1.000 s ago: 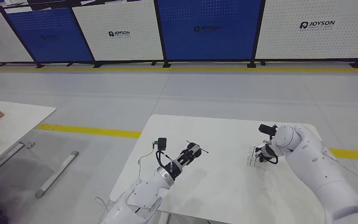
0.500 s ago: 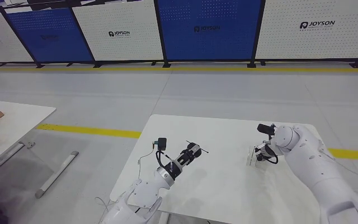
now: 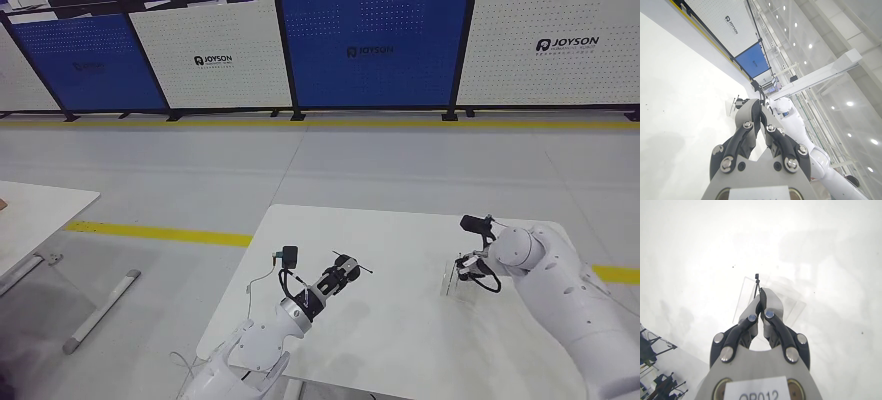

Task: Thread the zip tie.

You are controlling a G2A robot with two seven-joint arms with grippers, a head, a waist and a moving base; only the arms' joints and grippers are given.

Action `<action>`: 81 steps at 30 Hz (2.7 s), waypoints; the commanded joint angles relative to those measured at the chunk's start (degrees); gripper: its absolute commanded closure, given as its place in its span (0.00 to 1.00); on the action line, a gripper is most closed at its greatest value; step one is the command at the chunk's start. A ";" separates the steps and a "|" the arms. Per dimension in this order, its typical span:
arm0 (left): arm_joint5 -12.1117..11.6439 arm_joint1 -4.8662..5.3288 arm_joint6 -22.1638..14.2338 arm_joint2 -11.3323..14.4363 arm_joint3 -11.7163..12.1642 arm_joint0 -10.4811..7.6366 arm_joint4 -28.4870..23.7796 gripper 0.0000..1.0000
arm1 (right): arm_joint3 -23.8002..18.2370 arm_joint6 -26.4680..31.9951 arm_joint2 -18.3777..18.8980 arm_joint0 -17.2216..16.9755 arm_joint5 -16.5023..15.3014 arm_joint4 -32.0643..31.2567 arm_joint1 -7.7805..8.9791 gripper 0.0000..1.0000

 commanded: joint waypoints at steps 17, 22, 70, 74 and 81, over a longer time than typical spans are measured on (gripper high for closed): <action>0.00 0.00 0.00 0.00 0.00 0.00 0.00 1.00 | -9.58 1.72 4.61 -4.97 1.74 -1.77 3.42 1.00; 0.00 0.00 0.00 0.00 0.00 0.00 0.00 1.00 | -9.80 0.04 4.88 -5.69 1.68 -1.91 3.51 1.00; 0.00 0.00 0.00 0.00 0.00 0.00 0.00 1.00 | -50.76 -29.73 30.66 -36.70 -9.37 0.07 11.56 1.00; 0.00 0.00 0.00 0.00 0.00 0.00 0.00 1.00 | -50.76 -29.73 30.66 -36.70 -9.37 0.07 11.56 1.00; 0.58 -0.09 1.31 0.50 -0.01 -0.57 2.02 1.00 | -50.76 -29.73 30.66 -36.70 -9.37 0.07 11.56 1.00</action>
